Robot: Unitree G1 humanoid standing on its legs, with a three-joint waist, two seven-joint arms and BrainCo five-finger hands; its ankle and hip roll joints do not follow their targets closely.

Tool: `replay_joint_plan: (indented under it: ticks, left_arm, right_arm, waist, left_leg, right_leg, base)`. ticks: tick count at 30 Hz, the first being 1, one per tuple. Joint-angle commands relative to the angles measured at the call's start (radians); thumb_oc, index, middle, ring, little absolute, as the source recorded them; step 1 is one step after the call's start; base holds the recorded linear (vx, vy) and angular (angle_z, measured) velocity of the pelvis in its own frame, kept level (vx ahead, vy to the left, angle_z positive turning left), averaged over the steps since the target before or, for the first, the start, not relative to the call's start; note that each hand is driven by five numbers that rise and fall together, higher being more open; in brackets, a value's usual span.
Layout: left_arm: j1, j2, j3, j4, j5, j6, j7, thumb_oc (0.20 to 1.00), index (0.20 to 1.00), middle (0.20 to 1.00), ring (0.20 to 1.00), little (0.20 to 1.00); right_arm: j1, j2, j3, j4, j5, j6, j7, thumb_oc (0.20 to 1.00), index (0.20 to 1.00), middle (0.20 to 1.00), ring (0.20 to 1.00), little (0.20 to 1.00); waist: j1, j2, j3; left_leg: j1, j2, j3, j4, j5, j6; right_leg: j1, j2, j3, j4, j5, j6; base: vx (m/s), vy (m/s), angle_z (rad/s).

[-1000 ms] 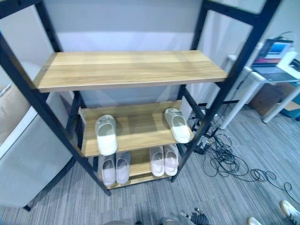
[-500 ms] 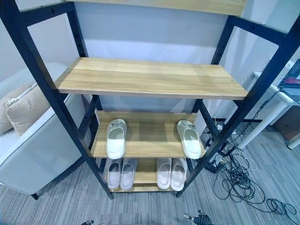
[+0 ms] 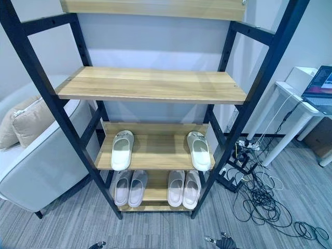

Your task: Arrange the slippers neatly on the shoe rack.

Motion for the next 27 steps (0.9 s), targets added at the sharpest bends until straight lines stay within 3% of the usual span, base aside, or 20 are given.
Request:
replay_joint_plan:
  ticks: [1,10,11,19,23,25,27]
  left_arm:
    - [-0.046,-0.027,-0.031,-0.004,0.023,-0.027,0.005,1.0,1.0,1.0,1.0,1.0]
    - [-0.042,-0.044,-0.053,0.022,0.05,-0.023,-0.001,1.0,1.0,1.0,1.0,1.0]
    - [-0.169,-0.04,0.013,0.009,-0.175,-0.031,-0.014,1.0,1.0,1.0,1.0,1.0]
    - [-0.244,-0.025,-0.038,-0.079,-0.175,-0.044,0.015,1.0,1.0,1.0,1.0,1.0]
    - [-0.274,-0.004,-0.066,-0.224,-0.191,-0.05,0.01,1.0,1.0,1.0,1.0,1.0]
    - [-0.29,0.039,-0.078,-0.428,-0.206,-0.054,-0.009,1.0,1.0,1.0,1.0,1.0]
    - [-0.289,0.059,-0.074,-0.504,-0.216,-0.054,-0.021,1.0,1.0,1.0,1.0,1.0]
  right_arm:
    - [-0.013,-0.08,0.021,-0.022,-0.001,-0.028,-0.023,1.0,1.0,1.0,1.0,1.0]
    - [-0.019,-0.085,0.025,0.007,-0.008,-0.025,-0.028,1.0,1.0,1.0,1.0,1.0]
    - [-0.051,-0.077,0.029,0.02,0.058,0.001,0.017,1.0,1.0,1.0,1.0,1.0]
    - [-0.105,-0.118,0.026,-0.014,0.09,-0.014,0.002,1.0,1.0,1.0,1.0,1.0]
    - [-0.123,-0.146,0.017,-0.023,0.094,-0.017,-0.002,1.0,1.0,1.0,1.0,1.0]
    - [-0.127,-0.164,0.004,-0.032,0.095,-0.019,-0.006,1.0,1.0,1.0,1.0,1.0]
    - [-0.124,-0.168,-0.004,-0.035,0.095,-0.018,-0.005,1.0,1.0,1.0,1.0,1.0]
  waist:
    - [0.013,0.023,0.022]
    - [0.007,0.027,0.021]
    - [-0.07,0.06,0.084]
    - [-0.071,0.071,0.126]
    - [-0.068,0.077,0.144]
    - [-0.06,0.084,0.156]
    - [-0.056,0.087,0.16]
  left_leg:
    - [-0.069,0.103,-0.045,0.025,0.011,-0.08]
    - [-0.057,0.11,-0.035,0.014,0.009,-0.084]
    - [-0.119,0.115,0.096,0.009,-0.005,-0.067]
    - [-0.135,0.114,0.105,0.009,-0.005,-0.058]
    - [-0.152,0.113,0.098,0.009,0.0,-0.058]
    - [-0.164,0.111,0.089,0.009,0.005,-0.057]
    - [-0.167,0.11,0.086,0.009,0.007,-0.058]
  right_leg:
    - [0.033,-0.051,0.018,0.069,-0.135,0.064]
    - [0.046,-0.049,0.023,0.056,-0.131,0.06]
    - [-0.047,-0.082,0.028,0.036,-0.092,0.086]
    - [-0.081,-0.08,0.051,0.049,-0.092,0.086]
    - [-0.098,-0.081,0.049,0.054,-0.092,0.086]
    - [-0.108,-0.082,0.045,0.06,-0.093,0.086]
    - [-0.109,-0.082,0.041,0.062,-0.094,0.086]
  base:
    - [0.0,0.0,0.0]
    - [0.0,0.0,0.0]
    - [0.0,0.0,0.0]
    - [0.02,0.007,-0.15]
    - [-0.01,-0.003,-0.01]
    - [0.0,0.0,0.0]
    - [-0.01,-0.014,0.08]
